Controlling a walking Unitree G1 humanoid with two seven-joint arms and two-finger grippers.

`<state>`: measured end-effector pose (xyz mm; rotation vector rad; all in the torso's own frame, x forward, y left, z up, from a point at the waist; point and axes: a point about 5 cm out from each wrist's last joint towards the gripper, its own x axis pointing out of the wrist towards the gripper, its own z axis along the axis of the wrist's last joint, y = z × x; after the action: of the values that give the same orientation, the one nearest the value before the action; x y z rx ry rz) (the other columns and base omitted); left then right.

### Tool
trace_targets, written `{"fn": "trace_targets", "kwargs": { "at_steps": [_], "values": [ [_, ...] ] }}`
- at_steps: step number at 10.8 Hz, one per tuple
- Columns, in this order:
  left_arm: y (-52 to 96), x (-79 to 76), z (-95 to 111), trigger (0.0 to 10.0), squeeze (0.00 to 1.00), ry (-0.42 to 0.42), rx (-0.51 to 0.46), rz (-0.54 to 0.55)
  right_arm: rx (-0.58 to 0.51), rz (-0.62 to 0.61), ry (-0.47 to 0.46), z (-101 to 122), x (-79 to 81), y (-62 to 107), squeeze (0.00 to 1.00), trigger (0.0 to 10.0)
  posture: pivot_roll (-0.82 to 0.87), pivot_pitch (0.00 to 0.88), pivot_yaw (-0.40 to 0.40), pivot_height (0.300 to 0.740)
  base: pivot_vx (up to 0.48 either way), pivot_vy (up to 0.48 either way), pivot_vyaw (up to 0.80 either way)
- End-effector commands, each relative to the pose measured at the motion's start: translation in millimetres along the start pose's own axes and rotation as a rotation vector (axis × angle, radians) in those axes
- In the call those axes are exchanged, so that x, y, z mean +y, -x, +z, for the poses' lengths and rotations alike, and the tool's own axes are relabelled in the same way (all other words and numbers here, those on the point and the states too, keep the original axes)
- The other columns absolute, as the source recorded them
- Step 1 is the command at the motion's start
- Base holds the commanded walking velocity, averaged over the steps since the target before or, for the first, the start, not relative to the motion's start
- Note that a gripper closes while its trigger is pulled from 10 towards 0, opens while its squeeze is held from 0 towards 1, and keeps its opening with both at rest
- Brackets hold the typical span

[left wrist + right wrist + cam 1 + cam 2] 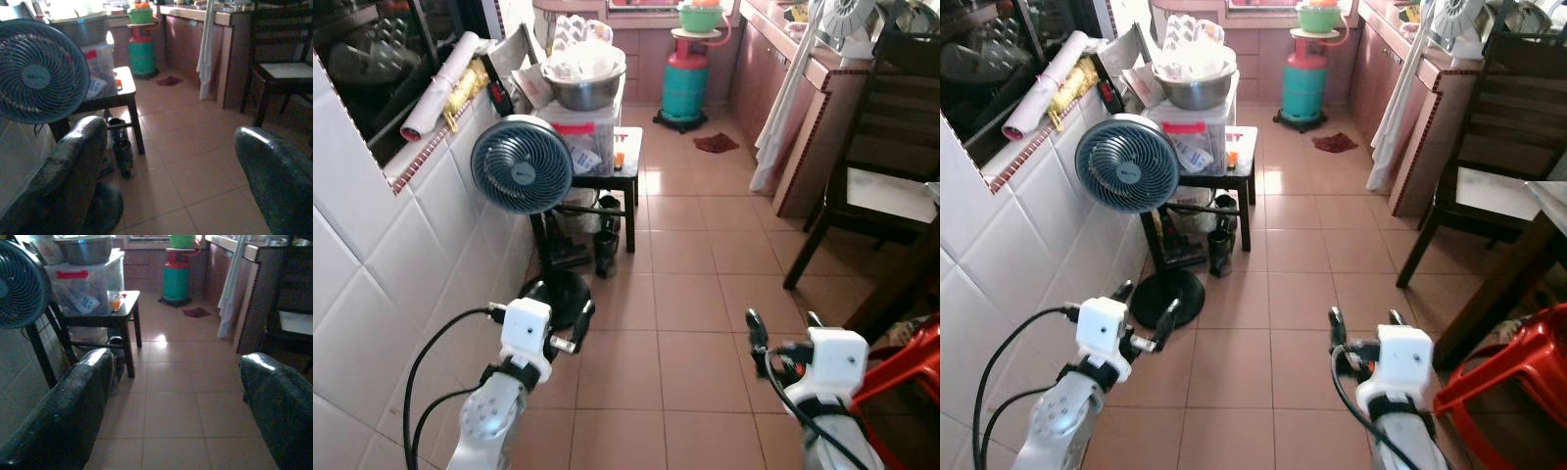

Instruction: Setting the table

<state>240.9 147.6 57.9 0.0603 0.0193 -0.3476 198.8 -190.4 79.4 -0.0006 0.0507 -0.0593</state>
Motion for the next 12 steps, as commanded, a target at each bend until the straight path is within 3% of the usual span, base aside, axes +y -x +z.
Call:
{"fn": "trace_targets", "kwargs": {
  "at_steps": [1, 4, 5, 8, 12],
  "values": [
    [13.0, 11.0, -4.6, 10.0, 0.00, -0.004, 0.015, 0.040, -0.011, -0.030, 0.010, 2.1, -5.7, 2.9, 0.00, 10.0, 0.03, 0.000, 0.032, 0.740, 0.000, 0.000, 0.00],
    [25.9, 17.2, -16.0, 10.0, 0.00, 0.021, 0.062, 0.109, -0.004, -0.031, 0.020, -0.6, -4.3, 4.0, 0.00, 10.0, 0.04, 0.000, 0.026, 0.740, 0.000, 0.000, 0.00],
    [24.4, 19.9, -20.1, 10.0, 0.00, 0.032, 0.086, 0.149, 0.005, -0.021, 0.019, -1.0, -3.1, 3.4, 0.00, 10.0, 0.04, 0.000, 0.019, 0.740, 0.000, 0.000, 0.00],
    [21.0, 16.9, -18.2, 10.0, 0.00, 0.053, 0.093, 0.132, 0.036, -0.041, 0.017, -3.4, -7.2, 2.2, 0.00, 10.0, 0.05, 0.000, 0.016, 0.740, 0.000, 0.000, 0.00],
    [7.0, 9.2, -12.0, 10.0, 0.00, 0.067, 0.066, 0.068, 0.058, -0.059, 0.003, -6.4, -2.9, -2.3, 0.00, 10.0, 0.04, 0.000, 0.035, 0.740, 0.000, 0.000, -0.80]
  ]
}}
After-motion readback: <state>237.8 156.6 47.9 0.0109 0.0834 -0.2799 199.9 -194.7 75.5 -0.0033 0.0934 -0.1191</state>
